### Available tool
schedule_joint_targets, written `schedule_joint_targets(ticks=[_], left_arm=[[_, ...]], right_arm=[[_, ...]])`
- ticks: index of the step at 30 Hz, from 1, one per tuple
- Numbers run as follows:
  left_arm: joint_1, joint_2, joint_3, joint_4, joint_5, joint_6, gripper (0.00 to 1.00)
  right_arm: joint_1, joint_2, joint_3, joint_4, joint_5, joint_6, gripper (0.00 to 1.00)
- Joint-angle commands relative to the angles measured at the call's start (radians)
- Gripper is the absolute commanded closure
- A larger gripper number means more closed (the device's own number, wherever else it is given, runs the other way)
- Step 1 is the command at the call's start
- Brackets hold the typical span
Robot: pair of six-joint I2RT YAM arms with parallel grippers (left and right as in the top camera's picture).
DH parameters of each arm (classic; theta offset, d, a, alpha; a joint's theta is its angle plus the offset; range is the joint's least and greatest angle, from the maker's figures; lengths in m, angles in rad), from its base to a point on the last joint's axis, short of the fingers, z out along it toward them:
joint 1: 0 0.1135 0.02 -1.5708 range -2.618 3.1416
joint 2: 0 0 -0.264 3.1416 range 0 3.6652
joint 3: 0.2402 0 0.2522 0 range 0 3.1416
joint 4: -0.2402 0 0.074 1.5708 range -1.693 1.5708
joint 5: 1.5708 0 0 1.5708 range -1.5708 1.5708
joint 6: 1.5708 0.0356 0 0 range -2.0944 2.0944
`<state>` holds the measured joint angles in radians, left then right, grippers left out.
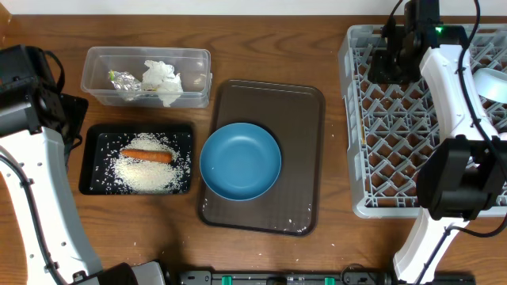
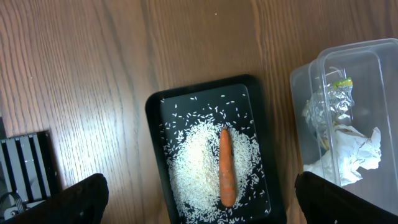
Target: Sort waste into correct bins and load items into the dishwasher rack
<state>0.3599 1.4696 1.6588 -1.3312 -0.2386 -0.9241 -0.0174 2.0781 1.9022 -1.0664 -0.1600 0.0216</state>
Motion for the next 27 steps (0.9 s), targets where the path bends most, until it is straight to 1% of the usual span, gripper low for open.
schedule_joint_targets(ticks=[1,4,7,10,11,12,13,15,16,19,20,23,25,26,27], left_arm=[[0.005,0.0,-0.008,-0.003,-0.005,-0.013,0.02],[0.005,0.0,-0.008,-0.004,-0.005,-0.013,0.02],[0.005,0.0,-0.008,-0.003,-0.005,-0.013,0.02],[0.005,0.0,-0.008,-0.004,-0.005,-0.013,0.02],[0.005,0.0,-0.008,-0.003,-0.005,-0.013,0.02],[0.005,0.0,-0.008,-0.003,-0.005,-0.013,0.02],[0.005,0.0,-0.008,-0.003,-0.005,-0.013,0.02],[0.005,0.0,-0.008,-0.003,-0.005,-0.013,0.02],[0.005,0.0,-0.008,-0.004,-0.005,-0.013,0.02],[0.005,0.0,-0.008,-0.004,-0.005,-0.013,0.02],[0.005,0.0,-0.008,-0.003,-0.005,-0.013,0.02],[0.005,0.0,-0.008,-0.003,-0.005,-0.013,0.02],[0.005,0.0,-0.008,-0.003,-0.005,-0.013,0.02],[0.005,0.0,-0.008,-0.003,-0.005,-0.013,0.02],[0.005,0.0,-0.008,-0.003,-0.005,-0.013,0.02]], right_arm=[[0.012,-0.006,-0.003,-0.018,-0.014,0.035,0.62],[0.018,-0.008,0.025,-0.083,-0.066,0.045,0.63],[0.034,-0.016,0.082,-0.173,-0.171,0.006,0.6],[0.071,-0.034,0.143,-0.242,-0.254,0.006,0.57],[0.09,-0.043,0.153,-0.251,-0.277,0.007,0.54],[0.109,-0.052,0.155,-0.251,-0.293,0.007,0.45],[0.139,-0.06,0.155,-0.251,-0.309,0.007,0.33],[0.194,-0.062,0.155,-0.251,-0.311,0.006,0.17],[0.23,-0.062,0.153,-0.251,-0.306,0.005,0.15],[0.34,-0.062,0.118,-0.225,-0.299,-0.029,0.15],[0.383,-0.062,0.103,-0.212,-0.299,-0.047,0.16],[0.504,-0.062,0.048,-0.161,-0.24,-0.054,0.34],[0.596,-0.062,0.004,-0.131,-0.171,-0.054,0.38],[0.654,-0.059,-0.03,-0.105,-0.129,-0.054,0.38],[0.679,-0.059,-0.045,-0.092,-0.115,-0.054,0.37]])
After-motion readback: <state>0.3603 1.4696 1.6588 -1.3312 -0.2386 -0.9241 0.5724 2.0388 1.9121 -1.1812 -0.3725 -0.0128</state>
